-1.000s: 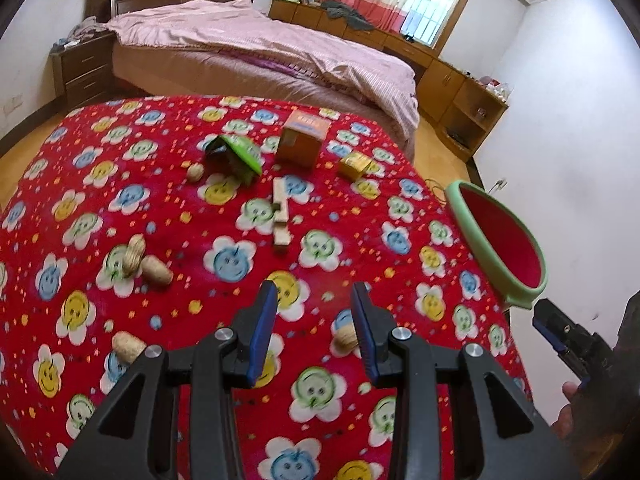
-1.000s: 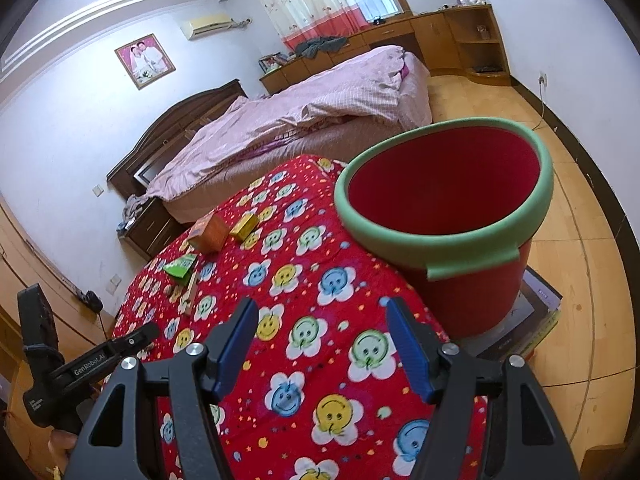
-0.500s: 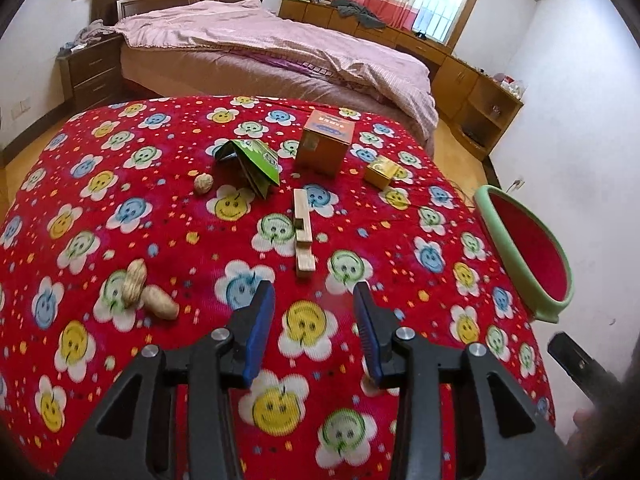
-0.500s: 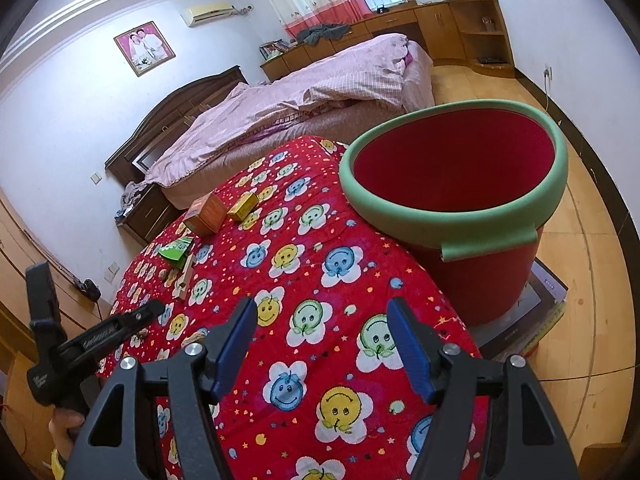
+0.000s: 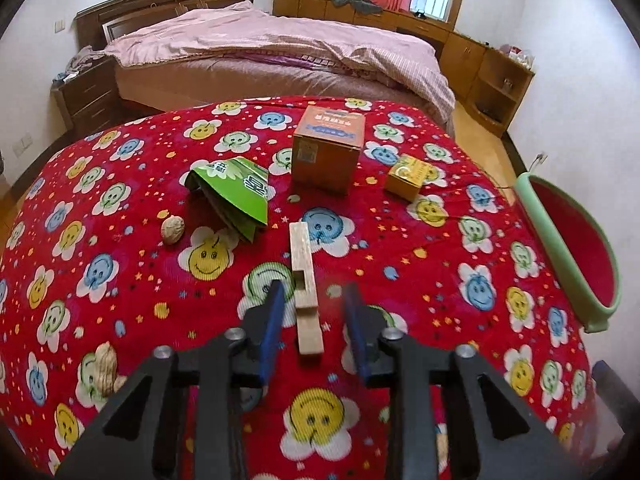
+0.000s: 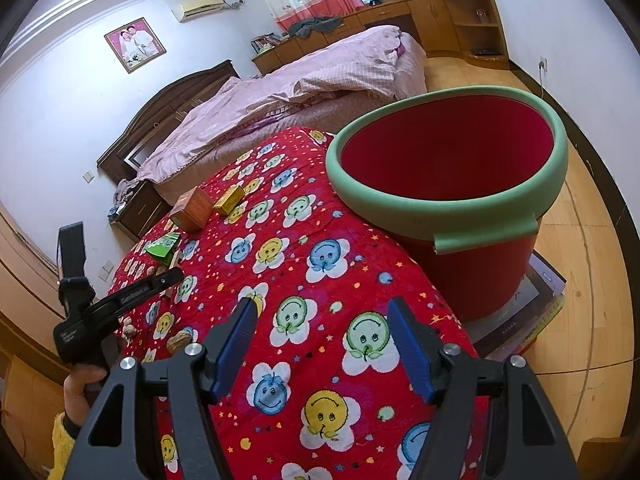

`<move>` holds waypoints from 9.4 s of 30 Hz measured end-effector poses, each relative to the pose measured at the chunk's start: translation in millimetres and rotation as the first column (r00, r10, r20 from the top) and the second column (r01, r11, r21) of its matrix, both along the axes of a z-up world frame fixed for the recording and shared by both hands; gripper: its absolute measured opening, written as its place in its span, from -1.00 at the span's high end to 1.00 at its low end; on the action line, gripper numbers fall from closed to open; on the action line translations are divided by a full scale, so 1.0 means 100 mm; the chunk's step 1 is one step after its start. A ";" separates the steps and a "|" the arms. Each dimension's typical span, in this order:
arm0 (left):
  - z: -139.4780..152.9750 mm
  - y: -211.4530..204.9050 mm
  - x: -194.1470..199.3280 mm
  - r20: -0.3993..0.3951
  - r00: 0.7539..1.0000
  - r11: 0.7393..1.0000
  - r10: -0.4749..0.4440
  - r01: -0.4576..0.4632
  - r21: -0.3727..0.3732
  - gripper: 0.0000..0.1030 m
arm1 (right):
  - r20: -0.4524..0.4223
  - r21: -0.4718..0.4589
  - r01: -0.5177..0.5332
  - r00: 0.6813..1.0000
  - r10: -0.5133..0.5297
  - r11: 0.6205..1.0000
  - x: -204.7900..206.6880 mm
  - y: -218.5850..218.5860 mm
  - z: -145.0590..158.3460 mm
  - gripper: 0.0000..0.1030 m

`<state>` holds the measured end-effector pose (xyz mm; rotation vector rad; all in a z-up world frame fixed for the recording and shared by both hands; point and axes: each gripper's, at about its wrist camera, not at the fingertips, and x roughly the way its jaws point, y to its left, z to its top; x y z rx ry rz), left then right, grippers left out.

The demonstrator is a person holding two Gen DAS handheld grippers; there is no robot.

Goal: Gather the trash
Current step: 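Grasp the wooden stick with the left tool, then grasp the small yellow box with the right tool while the left tool holds the stick, then carry the yellow box over the red bucket with the right tool, then release the yellow box into the bucket while the left tool drops the wooden stick in, then move both tools back over the bedspread toward the green wrapper and brown box, then grasp the green wrapper with the left tool, then grasp the orange-brown box with the right tool while the left tool holds the wrapper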

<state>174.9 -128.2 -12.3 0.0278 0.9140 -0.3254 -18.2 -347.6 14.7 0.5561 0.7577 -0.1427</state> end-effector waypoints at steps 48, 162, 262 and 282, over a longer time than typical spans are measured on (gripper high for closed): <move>0.08 1.15 0.50 0.066 0.951 0.943 0.301 -0.287 -0.166 0.81 | -0.114 -0.215 -0.096 0.991 0.072 0.972 2.41 0.98 -0.17 -0.37; 0.47 -1.92 -0.31 -0.012 0.924 0.911 -0.382 0.374 -0.175 0.39 | 0.111 0.035 0.254 0.960 -0.256 0.967 0.02 -1.40 0.12 -0.02; 0.05 1.23 0.88 0.010 0.951 0.941 0.310 -0.305 -0.149 0.34 | -0.101 -0.176 -0.252 0.966 0.237 0.952 2.64 1.54 -0.02 -0.62; 0.11 1.28 0.84 0.034 0.947 0.936 0.319 -0.309 -0.168 0.34 | -0.111 -0.166 -0.258 0.964 0.242 0.952 2.49 1.49 0.11 -0.07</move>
